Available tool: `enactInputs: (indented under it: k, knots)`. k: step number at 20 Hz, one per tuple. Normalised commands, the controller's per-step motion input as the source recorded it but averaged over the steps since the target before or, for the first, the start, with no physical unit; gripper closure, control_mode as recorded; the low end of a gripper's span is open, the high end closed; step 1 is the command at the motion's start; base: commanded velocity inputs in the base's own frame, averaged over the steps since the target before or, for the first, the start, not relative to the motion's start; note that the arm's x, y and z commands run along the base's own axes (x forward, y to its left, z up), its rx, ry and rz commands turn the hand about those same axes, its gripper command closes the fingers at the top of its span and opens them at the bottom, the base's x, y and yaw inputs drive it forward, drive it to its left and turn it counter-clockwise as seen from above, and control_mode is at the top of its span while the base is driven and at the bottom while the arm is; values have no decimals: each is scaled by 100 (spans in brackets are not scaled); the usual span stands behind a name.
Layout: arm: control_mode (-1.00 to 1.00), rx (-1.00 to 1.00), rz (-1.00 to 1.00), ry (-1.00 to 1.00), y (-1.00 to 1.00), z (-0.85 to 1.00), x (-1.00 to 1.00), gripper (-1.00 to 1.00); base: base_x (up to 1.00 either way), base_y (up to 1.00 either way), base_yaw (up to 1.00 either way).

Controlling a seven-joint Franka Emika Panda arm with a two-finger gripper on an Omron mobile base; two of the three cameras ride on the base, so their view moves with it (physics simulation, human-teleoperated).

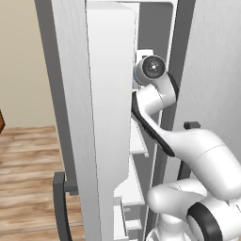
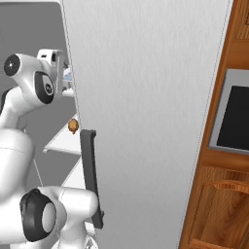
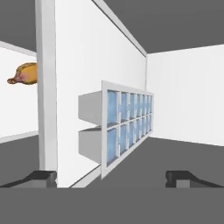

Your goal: Open the freezer door, pick up the ice cube tray from the freezer, and place it on the dining counter.

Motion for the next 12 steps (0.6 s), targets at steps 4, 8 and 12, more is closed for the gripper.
enactInputs:
  k: [4,8,12]
  knots:
    - [-100,0,0,4,0,-16,36,-100,0,0,0]
    - [-100,0,0,4,0,0,49,-100,0,0,0]
    - [-100,0,0,3,5,-4,49,-100,0,0,0]
